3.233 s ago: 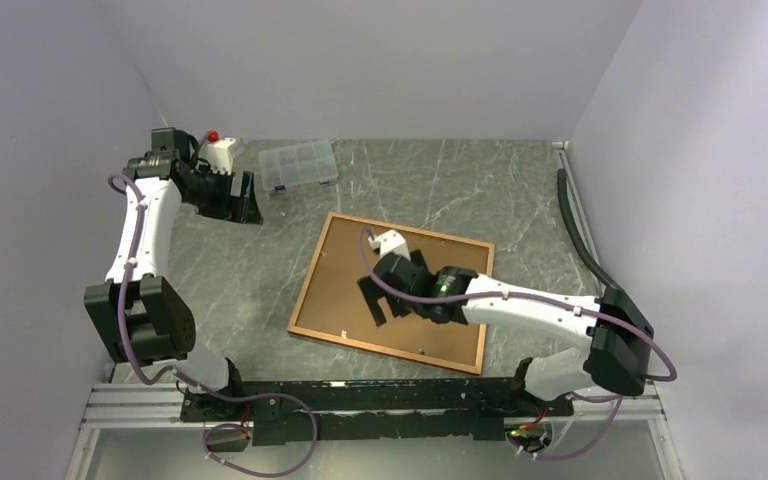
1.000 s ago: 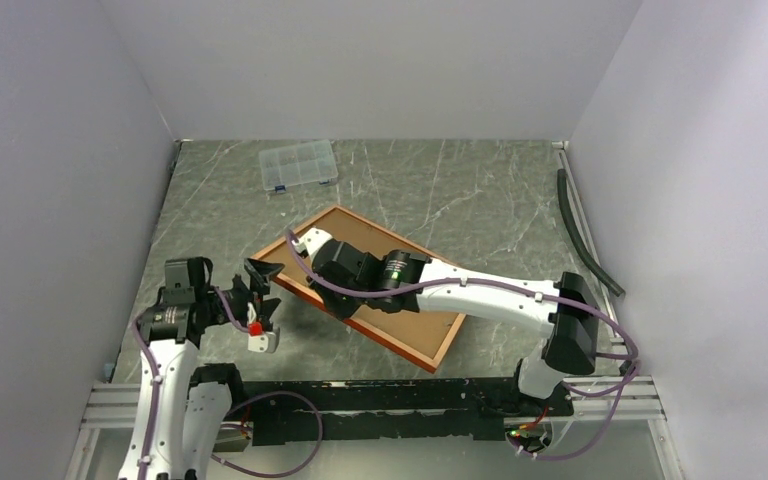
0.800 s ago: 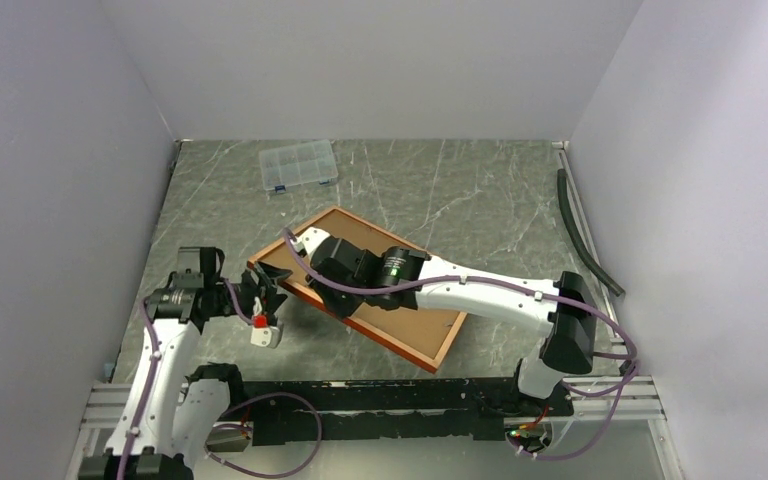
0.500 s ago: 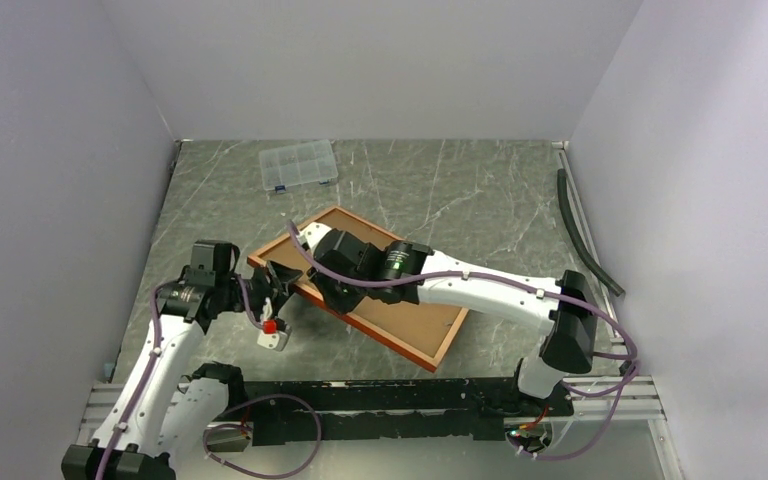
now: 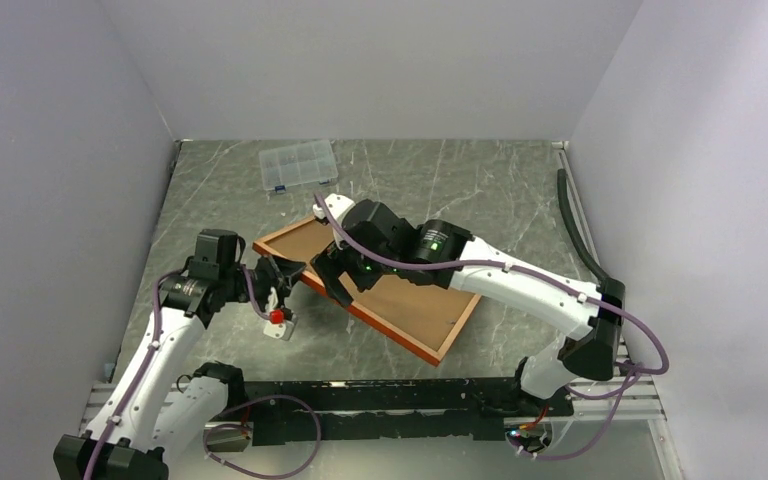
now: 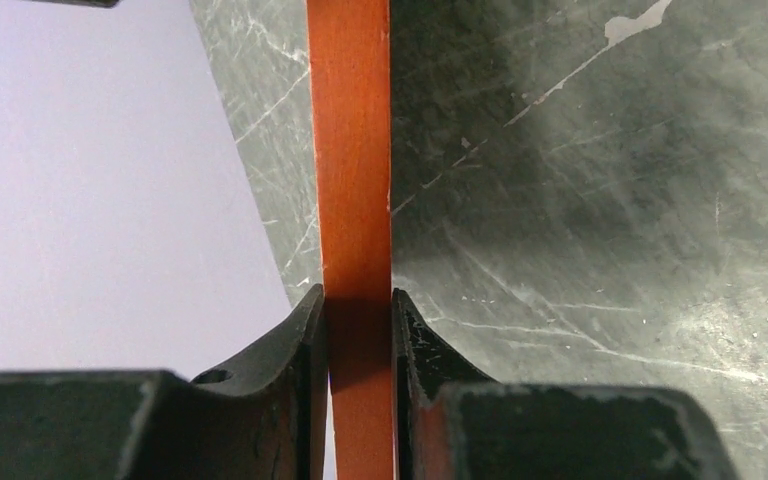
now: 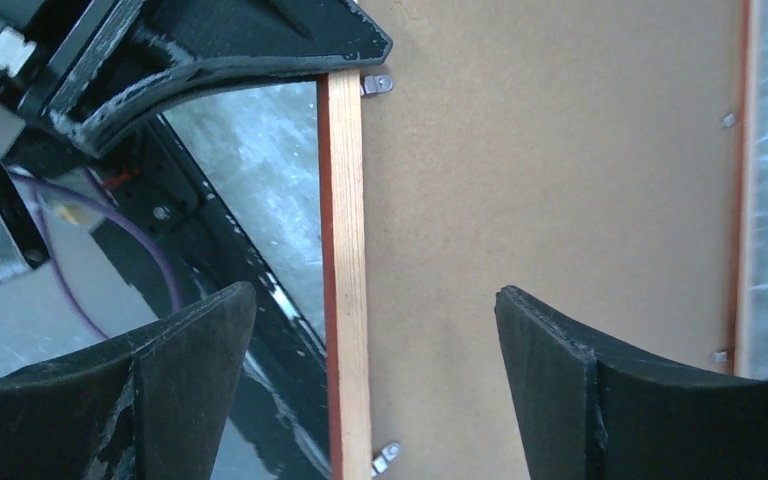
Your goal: Put the photo into the frame
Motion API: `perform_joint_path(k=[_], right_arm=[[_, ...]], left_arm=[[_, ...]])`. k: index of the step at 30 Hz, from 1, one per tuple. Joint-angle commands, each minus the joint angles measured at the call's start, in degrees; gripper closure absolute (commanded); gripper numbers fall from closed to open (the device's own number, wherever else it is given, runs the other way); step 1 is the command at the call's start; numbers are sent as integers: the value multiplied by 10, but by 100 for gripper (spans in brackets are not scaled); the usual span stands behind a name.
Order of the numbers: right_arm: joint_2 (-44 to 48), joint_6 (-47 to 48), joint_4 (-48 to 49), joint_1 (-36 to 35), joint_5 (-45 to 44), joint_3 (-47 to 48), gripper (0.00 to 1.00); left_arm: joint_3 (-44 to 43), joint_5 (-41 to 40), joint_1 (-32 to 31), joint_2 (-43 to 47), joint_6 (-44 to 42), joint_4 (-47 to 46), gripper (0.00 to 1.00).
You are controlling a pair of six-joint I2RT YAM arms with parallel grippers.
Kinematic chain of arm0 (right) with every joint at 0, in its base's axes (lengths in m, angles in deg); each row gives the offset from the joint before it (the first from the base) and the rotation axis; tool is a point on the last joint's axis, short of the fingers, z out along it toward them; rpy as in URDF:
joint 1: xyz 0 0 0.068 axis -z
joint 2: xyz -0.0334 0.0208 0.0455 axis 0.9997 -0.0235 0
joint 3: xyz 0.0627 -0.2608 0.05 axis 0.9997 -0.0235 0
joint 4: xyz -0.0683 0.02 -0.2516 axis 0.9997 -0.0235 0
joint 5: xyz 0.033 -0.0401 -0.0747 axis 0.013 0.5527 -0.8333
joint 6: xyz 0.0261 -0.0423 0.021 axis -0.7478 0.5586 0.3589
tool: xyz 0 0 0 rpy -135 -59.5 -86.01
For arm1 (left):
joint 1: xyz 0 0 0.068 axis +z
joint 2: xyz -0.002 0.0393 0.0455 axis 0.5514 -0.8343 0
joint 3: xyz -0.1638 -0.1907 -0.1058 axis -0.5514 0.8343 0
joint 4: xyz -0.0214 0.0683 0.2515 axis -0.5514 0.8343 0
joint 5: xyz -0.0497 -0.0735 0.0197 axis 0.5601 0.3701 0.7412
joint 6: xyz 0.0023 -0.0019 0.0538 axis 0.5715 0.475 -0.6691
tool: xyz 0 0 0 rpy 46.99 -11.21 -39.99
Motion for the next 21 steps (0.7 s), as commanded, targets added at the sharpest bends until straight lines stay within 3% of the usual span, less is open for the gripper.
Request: perform_joint_path(k=[1, 11, 21], right_arm=[[16, 96, -79, -10, -25, 50, 1], [8, 181, -137, -68, -159, 28, 5], [-6, 191, -115, -78, -233, 9, 31]], left_arm=[[-65, -12, -20, -7, 49, -8, 86], [-124, -17, -33, -37, 142, 14, 87], [-147, -15, -33, -46, 201, -1, 88]])
